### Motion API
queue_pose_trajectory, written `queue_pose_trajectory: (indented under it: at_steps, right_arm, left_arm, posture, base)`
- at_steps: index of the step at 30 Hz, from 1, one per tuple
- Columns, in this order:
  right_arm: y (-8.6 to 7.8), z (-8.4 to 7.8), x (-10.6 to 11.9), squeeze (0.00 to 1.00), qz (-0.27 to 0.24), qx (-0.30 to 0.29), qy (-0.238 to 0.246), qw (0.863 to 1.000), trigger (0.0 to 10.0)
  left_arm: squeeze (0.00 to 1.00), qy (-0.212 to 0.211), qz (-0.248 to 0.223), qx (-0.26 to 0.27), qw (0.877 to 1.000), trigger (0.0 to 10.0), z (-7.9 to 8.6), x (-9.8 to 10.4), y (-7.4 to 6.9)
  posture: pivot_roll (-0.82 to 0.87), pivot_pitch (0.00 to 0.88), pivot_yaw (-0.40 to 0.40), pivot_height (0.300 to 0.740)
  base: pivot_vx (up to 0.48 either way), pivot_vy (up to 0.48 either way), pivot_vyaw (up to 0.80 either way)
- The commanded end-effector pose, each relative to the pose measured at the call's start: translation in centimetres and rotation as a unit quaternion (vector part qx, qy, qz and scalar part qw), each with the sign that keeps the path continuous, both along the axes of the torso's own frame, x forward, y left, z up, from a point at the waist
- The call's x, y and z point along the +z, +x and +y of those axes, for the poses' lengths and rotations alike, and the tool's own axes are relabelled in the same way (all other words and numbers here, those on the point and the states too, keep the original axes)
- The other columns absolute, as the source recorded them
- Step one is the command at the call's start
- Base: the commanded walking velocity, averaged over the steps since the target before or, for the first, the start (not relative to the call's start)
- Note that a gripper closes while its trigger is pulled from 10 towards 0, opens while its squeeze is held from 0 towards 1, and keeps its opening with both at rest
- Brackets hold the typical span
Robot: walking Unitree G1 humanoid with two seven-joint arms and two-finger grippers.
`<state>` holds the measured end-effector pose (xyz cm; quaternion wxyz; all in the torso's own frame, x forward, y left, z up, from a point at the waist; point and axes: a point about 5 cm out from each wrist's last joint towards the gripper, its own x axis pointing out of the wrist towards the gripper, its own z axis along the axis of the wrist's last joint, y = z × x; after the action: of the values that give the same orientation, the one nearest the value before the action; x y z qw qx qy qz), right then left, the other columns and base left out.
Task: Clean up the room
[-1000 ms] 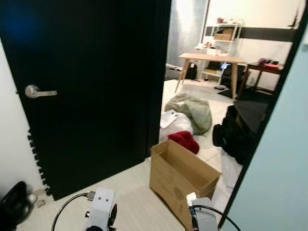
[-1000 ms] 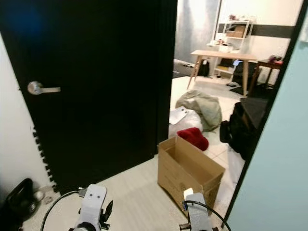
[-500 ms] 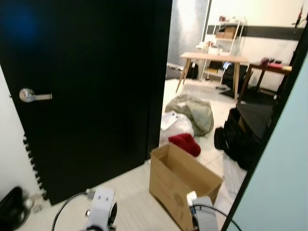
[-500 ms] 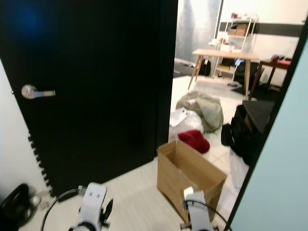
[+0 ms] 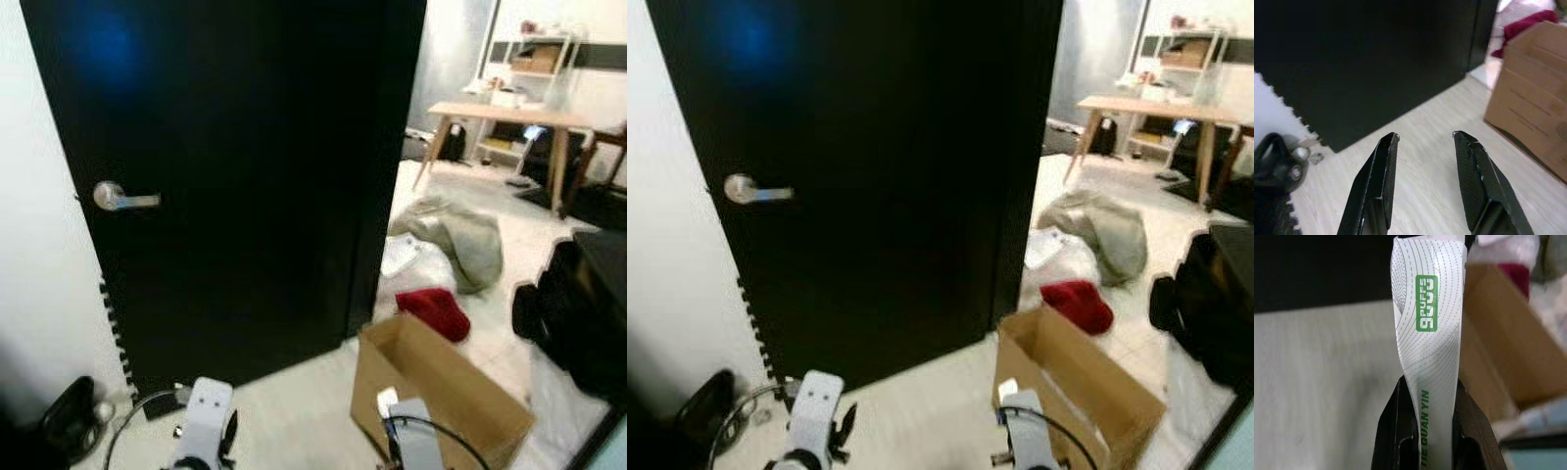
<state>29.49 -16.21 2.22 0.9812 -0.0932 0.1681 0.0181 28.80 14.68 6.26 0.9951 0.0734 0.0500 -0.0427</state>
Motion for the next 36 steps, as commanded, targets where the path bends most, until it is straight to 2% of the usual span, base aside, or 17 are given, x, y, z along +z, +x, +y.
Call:
queue_pose_trajectory:
  at_steps: [1, 5, 25, 36]
  right_arm:
    - [-0.6, 0.19, -0.71, 0.0, 0.013, -0.005, 0.012, 1.0, 10.0]
    - [-0.62, 0.13, -0.77, 0.0, 0.015, -0.01, 0.018, 1.0, 10.0]
    - [-0.85, -0.04, -0.96, 0.0, 0.018, -0.018, 0.017, 1.0, 10.0]
    - [-1.0, -0.08, -1.27, 0.0, 0.028, -0.022, 0.015, 0.999, 10.0]
  left_arm:
    - [0.0, 0.003, 0.009, 0.005, 1.0, 10.0, 0.56, -0.41, -0.3]
    - [0.0, 0.003, 0.01, 0.004, 1.0, 10.0, 0.56, -0.42, -0.32]
    - [0.0, 0.006, 0.011, -0.005, 1.0, 10.0, 0.64, -0.38, -0.2]
    - [0.0, 0.007, 0.011, -0.011, 1.0, 10.0, 0.59, -0.38, -0.1]
  posture:
    - [0.03, 0.094, -0.03, 0.74]
    - [0.03, 0.093, -0.028, 0.74]
    - [0.03, 0.083, -0.019, 0.74]
    - [0.03, 0.074, -0.014, 0.74]
  base:
    - [0.345, 0.0, 0.0]
    - [0.347, 0.0, 0.0]
    - [0.347, 0.0, -0.78]
    - [0.338, 0.0, 0.0]
